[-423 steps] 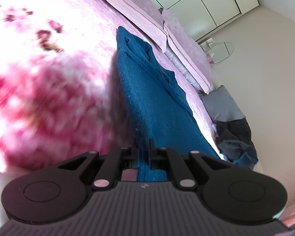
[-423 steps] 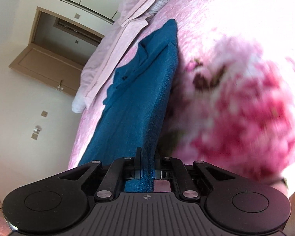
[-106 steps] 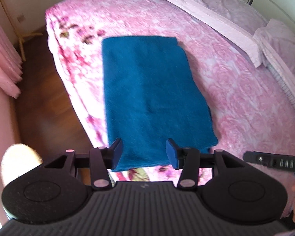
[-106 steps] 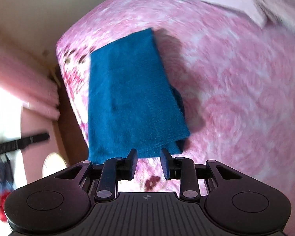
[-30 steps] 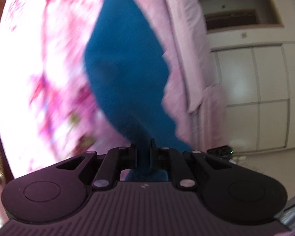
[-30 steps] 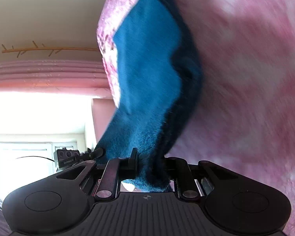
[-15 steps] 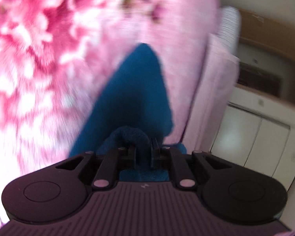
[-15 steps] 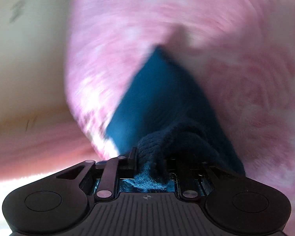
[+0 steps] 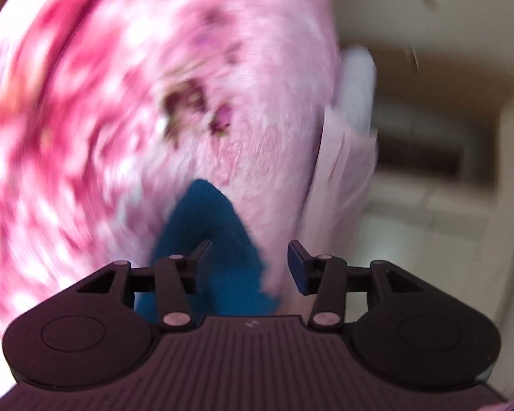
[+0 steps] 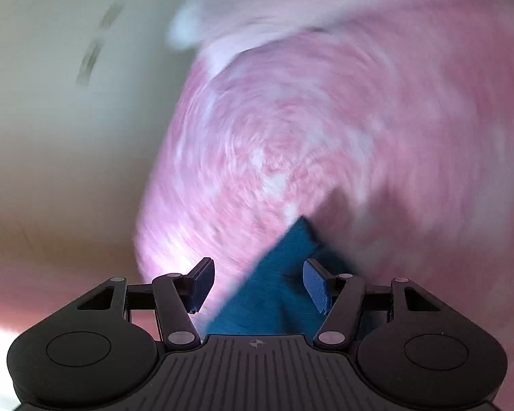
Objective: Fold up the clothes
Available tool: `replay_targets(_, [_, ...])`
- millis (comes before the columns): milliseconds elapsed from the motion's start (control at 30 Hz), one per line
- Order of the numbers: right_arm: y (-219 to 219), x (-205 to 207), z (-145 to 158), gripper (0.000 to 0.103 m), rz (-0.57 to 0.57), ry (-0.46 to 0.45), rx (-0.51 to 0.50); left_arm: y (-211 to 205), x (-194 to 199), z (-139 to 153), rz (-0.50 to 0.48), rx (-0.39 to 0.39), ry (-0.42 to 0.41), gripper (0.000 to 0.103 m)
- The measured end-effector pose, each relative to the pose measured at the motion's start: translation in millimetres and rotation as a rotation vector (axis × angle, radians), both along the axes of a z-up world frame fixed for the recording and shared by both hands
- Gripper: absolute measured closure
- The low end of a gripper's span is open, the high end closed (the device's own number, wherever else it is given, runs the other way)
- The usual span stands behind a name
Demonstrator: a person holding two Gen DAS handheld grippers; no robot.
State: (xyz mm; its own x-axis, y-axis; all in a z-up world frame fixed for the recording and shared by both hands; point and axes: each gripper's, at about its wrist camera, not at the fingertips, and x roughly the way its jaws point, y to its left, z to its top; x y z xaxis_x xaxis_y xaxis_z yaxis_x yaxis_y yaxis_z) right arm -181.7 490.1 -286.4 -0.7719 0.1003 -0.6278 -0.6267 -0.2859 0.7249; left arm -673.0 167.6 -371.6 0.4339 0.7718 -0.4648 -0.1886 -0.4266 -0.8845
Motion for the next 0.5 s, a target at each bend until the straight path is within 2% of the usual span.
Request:
replay_targets(33, [-5, -8, 5, 0.042, 0.091, -0.052, 0.078, 8, 7, 9, -0.089, 0.018, 0.109, 0.060])
replay_targets(100, [-16, -25, -1, 0.042, 0.242, -0.094, 0.143, 17, 21, 22, -0.242, 0.055, 0.300, 0.060])
replay_targets(167, [-10, -31, -15, 0.042, 0.293, -0.098, 0.145, 23, 34, 24, -0.338, 0.088, 0.406, 0.059])
replay_targets(300, [2, -42, -43, 0.042, 0.395, -0.108, 0.149, 32, 47, 9, -0.407, 0.112, 0.495, 0.059])
replay_targets(400, [9, -44, -54, 0.042, 0.424, -0.090, 0.122, 43, 54, -2, -0.443, 0.109, 0.539, 0.061])
replay_targets(500, [13, -48, -65, 0.042, 0.443, -0.074, 0.100, 48, 59, -9, -0.462, 0.118, 0.555, 0.072])
